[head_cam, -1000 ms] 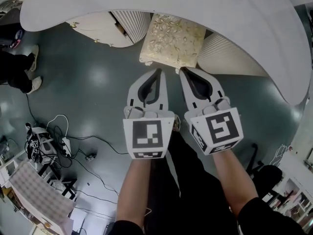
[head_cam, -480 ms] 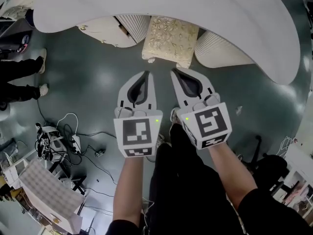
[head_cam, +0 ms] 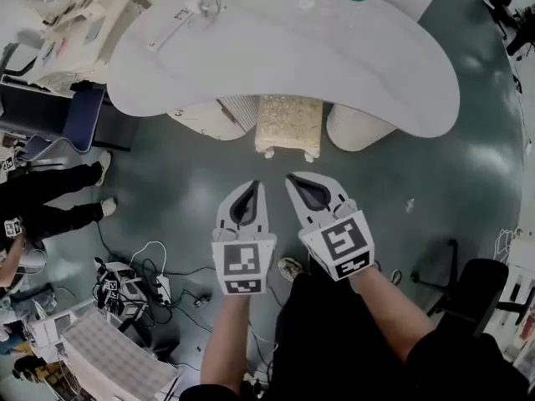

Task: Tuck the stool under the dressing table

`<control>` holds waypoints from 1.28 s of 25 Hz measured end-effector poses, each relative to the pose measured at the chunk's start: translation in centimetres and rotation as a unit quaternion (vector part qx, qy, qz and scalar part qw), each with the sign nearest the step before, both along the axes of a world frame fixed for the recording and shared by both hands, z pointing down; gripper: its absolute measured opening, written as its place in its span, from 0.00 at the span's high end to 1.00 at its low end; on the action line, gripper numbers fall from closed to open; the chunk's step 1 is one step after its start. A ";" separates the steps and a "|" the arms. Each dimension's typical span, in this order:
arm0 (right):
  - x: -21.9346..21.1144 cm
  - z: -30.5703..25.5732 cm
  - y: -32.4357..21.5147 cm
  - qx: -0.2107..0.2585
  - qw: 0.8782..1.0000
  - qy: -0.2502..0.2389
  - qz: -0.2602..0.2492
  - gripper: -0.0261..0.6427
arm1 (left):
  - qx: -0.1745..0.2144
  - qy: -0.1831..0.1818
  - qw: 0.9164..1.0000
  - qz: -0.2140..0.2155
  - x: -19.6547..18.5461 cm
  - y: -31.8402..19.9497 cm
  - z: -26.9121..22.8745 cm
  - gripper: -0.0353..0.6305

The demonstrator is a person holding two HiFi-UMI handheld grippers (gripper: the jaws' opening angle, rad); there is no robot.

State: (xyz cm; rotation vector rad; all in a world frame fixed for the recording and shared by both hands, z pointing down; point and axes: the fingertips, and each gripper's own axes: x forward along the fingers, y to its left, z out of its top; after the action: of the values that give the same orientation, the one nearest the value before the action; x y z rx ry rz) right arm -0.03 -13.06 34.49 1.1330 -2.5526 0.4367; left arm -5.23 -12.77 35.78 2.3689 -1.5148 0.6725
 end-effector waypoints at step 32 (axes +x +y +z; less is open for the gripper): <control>8.7 -18.8 15.6 0.102 0.994 0.009 0.036 0.95 | 0.058 0.046 0.996 0.045 6.9 16.5 -17.1 0.94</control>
State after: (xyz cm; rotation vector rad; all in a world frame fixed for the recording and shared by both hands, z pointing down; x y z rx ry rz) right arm 8.65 2.51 15.70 1.2966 -2.5927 0.1828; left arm 1.68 3.70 18.73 2.5287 -1.4526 0.4990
